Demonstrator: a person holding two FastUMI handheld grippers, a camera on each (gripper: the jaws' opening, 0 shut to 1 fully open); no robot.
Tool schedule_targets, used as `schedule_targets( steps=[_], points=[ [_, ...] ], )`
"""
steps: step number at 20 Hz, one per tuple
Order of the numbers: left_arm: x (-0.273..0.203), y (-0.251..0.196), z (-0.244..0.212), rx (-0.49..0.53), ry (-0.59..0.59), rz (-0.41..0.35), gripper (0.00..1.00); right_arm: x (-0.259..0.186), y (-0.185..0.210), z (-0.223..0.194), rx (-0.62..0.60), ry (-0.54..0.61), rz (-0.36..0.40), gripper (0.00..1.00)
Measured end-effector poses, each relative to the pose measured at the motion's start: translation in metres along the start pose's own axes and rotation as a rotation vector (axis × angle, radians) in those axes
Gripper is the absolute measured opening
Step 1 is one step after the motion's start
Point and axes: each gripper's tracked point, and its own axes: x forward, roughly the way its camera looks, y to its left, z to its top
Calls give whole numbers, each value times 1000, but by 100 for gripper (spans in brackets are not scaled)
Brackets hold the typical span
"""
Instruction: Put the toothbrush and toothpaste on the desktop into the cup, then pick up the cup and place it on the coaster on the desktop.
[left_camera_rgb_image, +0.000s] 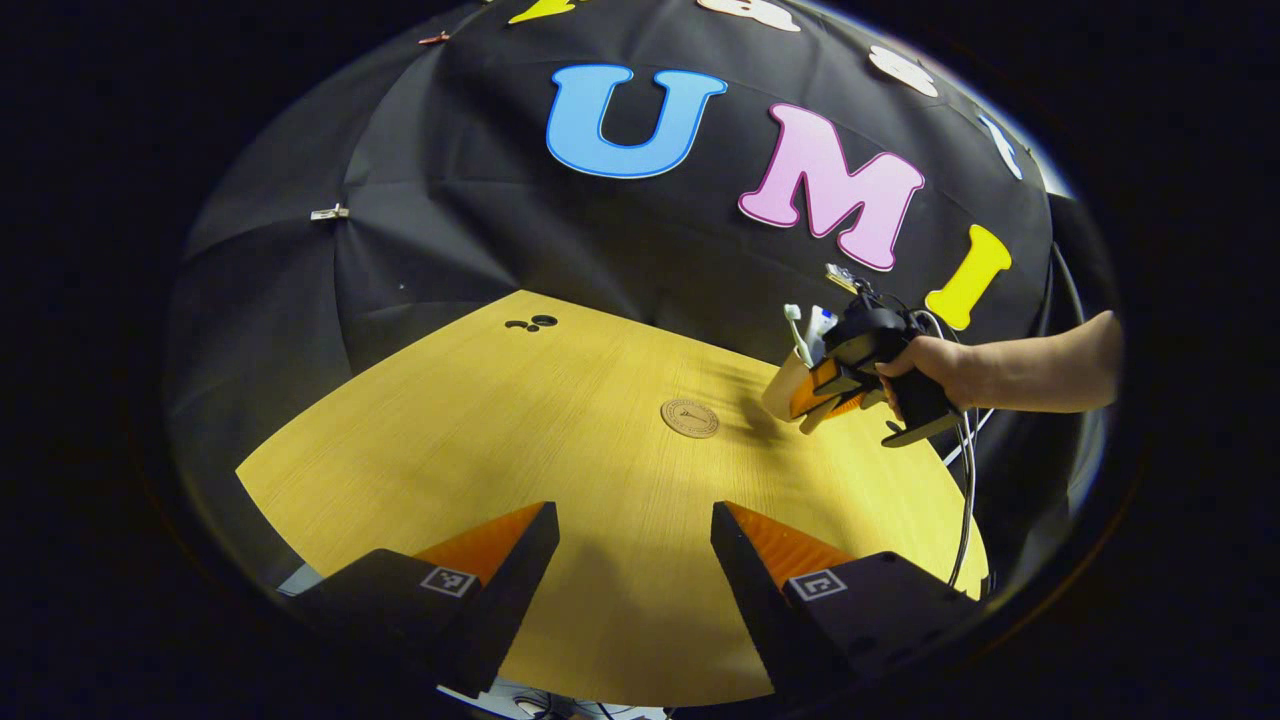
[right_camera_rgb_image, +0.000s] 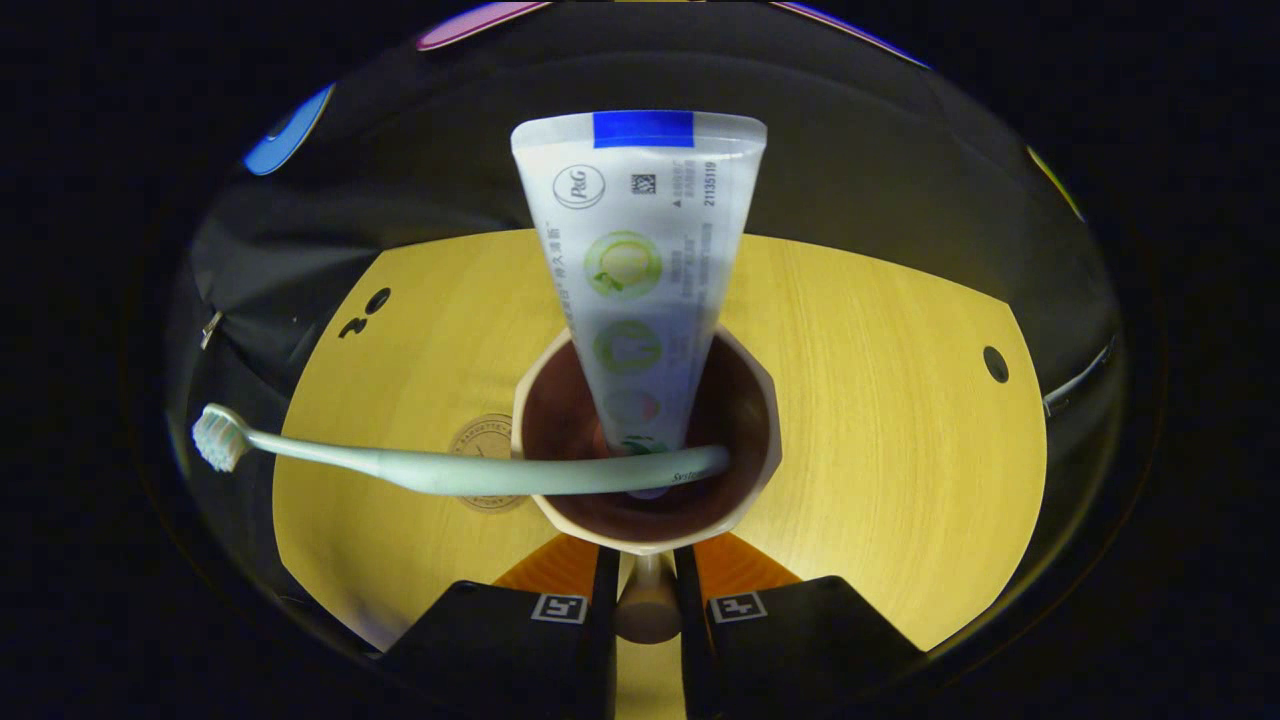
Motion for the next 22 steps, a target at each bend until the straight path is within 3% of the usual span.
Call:
schedule_targets(
  steps=[11, 20, 21, 22],
  points=[
    [-17, 50, -19, -55, 24, 79, 98, -10, -18, 1, -169, 47, 60, 30],
    [-25, 56, -28, -62, 40, 105, 98, -6, -18, -3, -182, 90, 43, 30],
    [-26, 56, -26, -62, 40, 108, 98, -9, -18, -3, -175, 100, 40, 24],
    [-28, 56, -27, -62, 41, 110, 97, -14, -19, 0, -174, 99, 36, 24]
  ],
)
